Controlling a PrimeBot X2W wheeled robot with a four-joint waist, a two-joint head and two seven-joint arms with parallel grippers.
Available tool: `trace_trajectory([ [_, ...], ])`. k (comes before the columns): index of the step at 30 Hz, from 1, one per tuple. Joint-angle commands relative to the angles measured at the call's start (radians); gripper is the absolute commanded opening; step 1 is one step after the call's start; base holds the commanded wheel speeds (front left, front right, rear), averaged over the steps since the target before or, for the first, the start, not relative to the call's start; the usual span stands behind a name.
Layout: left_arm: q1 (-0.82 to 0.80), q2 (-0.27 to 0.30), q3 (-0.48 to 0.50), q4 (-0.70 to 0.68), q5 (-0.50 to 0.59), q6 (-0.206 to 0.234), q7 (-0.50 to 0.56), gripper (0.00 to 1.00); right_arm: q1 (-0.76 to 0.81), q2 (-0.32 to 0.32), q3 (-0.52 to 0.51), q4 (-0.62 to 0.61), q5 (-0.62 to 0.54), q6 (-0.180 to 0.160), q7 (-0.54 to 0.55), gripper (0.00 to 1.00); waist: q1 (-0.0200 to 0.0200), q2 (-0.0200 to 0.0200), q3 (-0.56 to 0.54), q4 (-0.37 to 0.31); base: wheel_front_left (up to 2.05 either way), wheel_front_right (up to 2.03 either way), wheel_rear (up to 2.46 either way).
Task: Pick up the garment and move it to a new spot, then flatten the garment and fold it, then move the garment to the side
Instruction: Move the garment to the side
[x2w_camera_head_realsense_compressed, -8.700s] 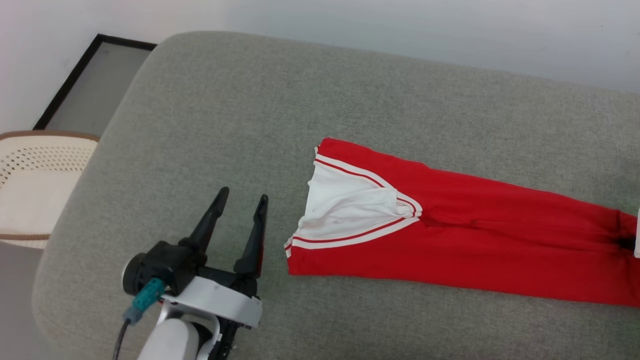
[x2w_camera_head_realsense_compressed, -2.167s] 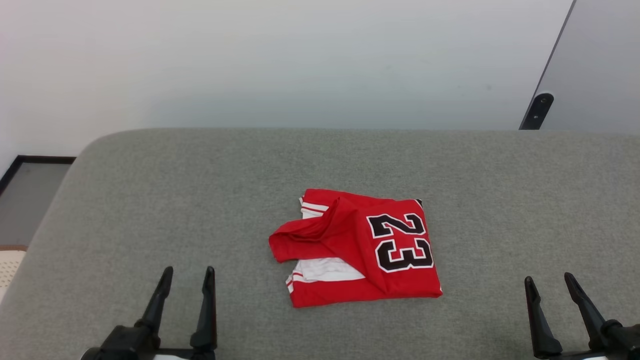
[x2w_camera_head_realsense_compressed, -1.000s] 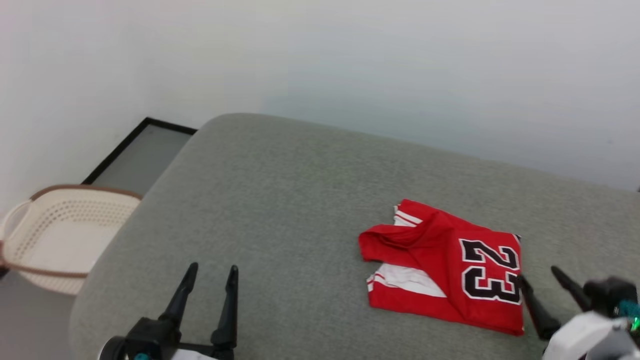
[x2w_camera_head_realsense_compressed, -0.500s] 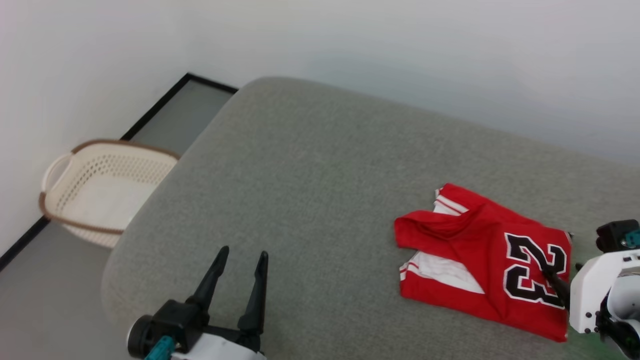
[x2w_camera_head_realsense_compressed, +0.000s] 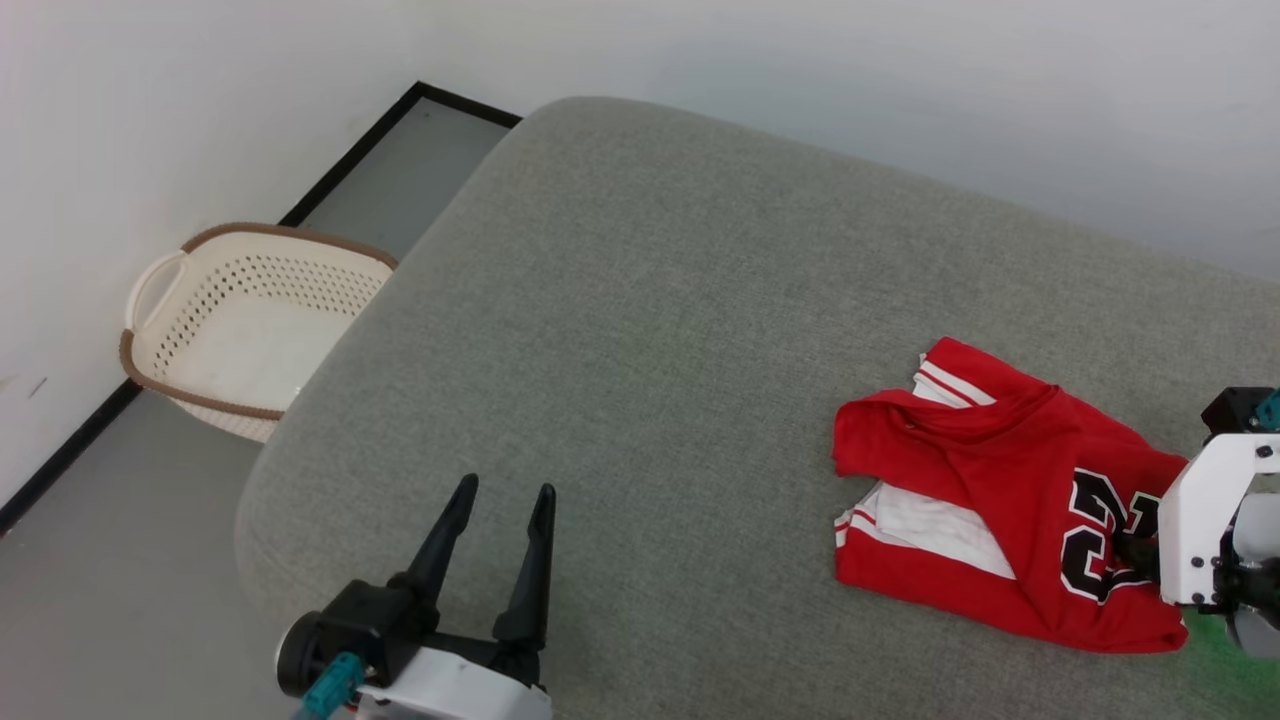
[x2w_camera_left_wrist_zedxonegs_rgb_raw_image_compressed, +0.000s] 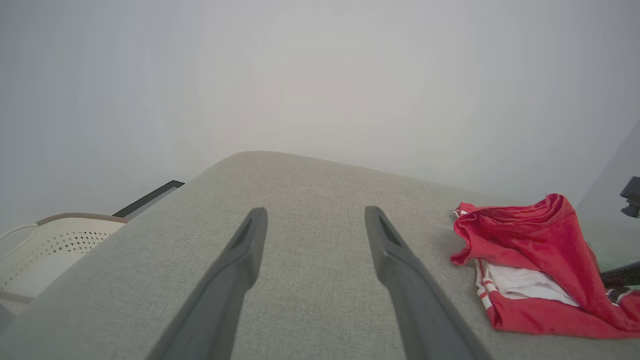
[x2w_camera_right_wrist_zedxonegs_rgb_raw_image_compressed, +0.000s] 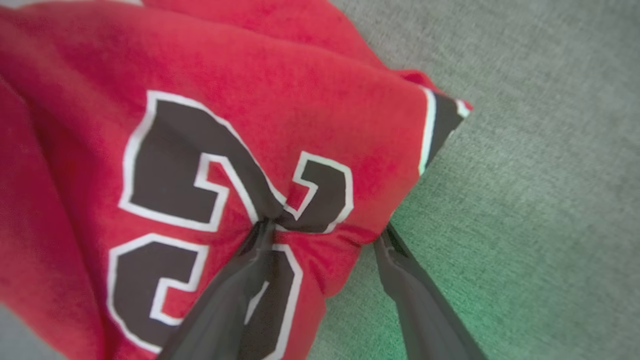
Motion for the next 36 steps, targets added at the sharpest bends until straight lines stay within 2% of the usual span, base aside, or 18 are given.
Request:
trace_trajectory([
  [1,-0.008,-0.002,0.001,0.0,-0.004,-0.002,-0.002,1.0,0.055,0.087,0.035,0.031,0.012,0.01,0.026,1.0,0.0,0.0,0.003,0.002,0.0,0.0,0.0],
  [2,-0.009,-0.002,0.001,0.002,-0.008,-0.002,-0.002,1.0,0.05,0.09,0.035,0.029,0.008,0.01,0.034,0.97,0.0,0.0,0.004,0.002,0.0,0.0,0.0],
  [3,-0.01,-0.002,0.002,0.003,-0.012,-0.002,-0.002,1.0,0.045,0.091,0.032,0.028,0.003,0.01,0.035,0.34,0.0,0.0,0.004,0.001,0.0,0.0,0.0],
  [4,-0.013,-0.002,0.002,0.004,-0.017,-0.002,-0.002,1.0,0.038,0.091,0.029,0.022,-0.003,0.01,0.033,0.0,0.0,0.0,0.005,0.001,0.0,0.0,0.0],
  [17,-0.013,-0.002,0.015,0.01,-0.013,-0.002,-0.002,1.0,-0.037,0.043,-0.031,-0.041,-0.03,0.008,-0.024,0.0,0.0,0.0,-0.017,-0.027,0.0,0.0,0.0],
  [36,-0.01,-0.002,0.01,0.015,0.016,-0.002,-0.002,1.0,-0.061,-0.047,-0.013,-0.119,-0.015,0.007,-0.047,0.0,0.0,0.0,-0.06,-0.106,0.0,0.0,0.0],
])
